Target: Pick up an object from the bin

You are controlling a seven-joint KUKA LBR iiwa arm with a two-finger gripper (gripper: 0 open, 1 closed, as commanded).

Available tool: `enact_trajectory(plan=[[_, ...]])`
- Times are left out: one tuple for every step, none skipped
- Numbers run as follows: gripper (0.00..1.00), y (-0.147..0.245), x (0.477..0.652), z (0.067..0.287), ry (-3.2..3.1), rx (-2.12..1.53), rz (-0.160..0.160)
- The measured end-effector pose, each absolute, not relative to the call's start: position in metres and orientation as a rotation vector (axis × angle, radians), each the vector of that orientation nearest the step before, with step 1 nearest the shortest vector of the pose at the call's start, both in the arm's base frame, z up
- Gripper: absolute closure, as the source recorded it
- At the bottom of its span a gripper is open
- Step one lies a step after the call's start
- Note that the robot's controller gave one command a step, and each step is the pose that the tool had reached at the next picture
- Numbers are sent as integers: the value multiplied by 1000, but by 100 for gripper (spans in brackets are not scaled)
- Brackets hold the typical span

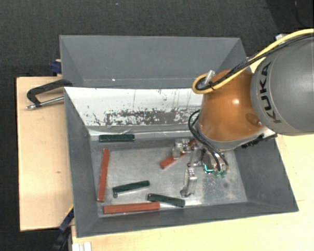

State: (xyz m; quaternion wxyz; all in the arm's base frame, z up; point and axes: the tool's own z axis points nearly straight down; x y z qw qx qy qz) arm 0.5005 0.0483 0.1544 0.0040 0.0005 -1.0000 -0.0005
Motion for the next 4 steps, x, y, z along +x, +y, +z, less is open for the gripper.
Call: enact_trajectory(plan=[[0,48,502,159,-3142,0,-2],[100,100,497,77,-3132,238,-2],[0,100,497,77,-3133,238,-2],[100,100,497,77,-3133,238,-3]])
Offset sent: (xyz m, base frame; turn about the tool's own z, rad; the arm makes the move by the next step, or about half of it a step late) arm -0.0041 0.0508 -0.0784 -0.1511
